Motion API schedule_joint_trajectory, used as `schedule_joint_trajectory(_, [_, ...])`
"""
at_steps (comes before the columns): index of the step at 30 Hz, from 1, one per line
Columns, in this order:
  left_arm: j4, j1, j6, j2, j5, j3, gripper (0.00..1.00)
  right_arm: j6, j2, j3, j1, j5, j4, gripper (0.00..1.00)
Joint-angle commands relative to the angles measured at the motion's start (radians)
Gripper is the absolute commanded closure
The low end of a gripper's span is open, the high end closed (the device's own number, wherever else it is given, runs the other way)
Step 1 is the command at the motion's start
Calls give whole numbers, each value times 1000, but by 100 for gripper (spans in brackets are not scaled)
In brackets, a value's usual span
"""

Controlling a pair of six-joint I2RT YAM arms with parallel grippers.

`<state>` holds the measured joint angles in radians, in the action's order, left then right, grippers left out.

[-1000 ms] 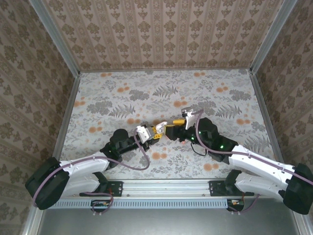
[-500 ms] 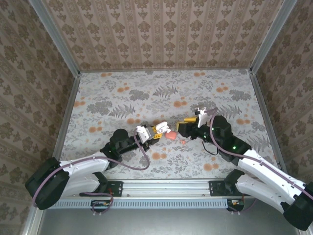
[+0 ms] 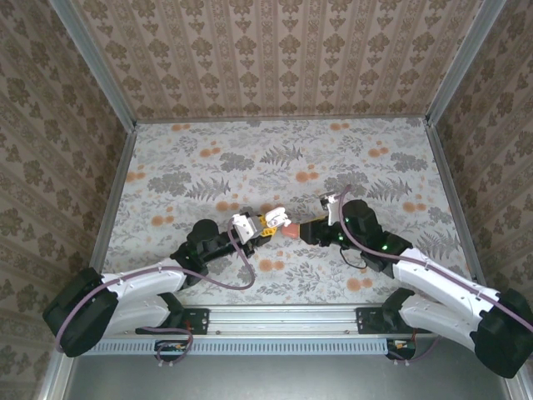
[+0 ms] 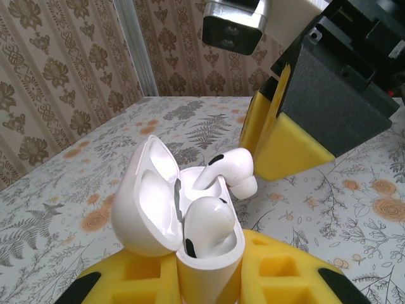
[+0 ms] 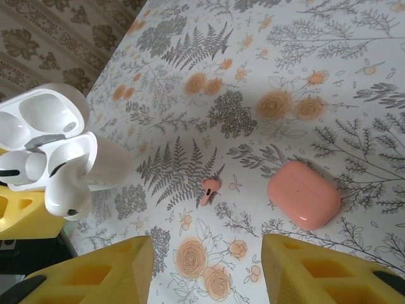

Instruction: Insert the wireless bluetooth earbuds into the charging case

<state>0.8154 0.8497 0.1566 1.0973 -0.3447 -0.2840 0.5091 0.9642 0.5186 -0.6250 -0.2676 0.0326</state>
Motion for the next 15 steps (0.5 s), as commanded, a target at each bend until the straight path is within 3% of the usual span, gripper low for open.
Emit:
schedule_joint_trajectory(1, [36, 3, -20, -11, -21, -29, 95, 34, 16, -9, 4, -54, 84, 51])
schedule_joint_trajectory(15, [31, 3, -19, -11, -19, -29, 95, 46, 56, 3, -11, -90, 161, 52])
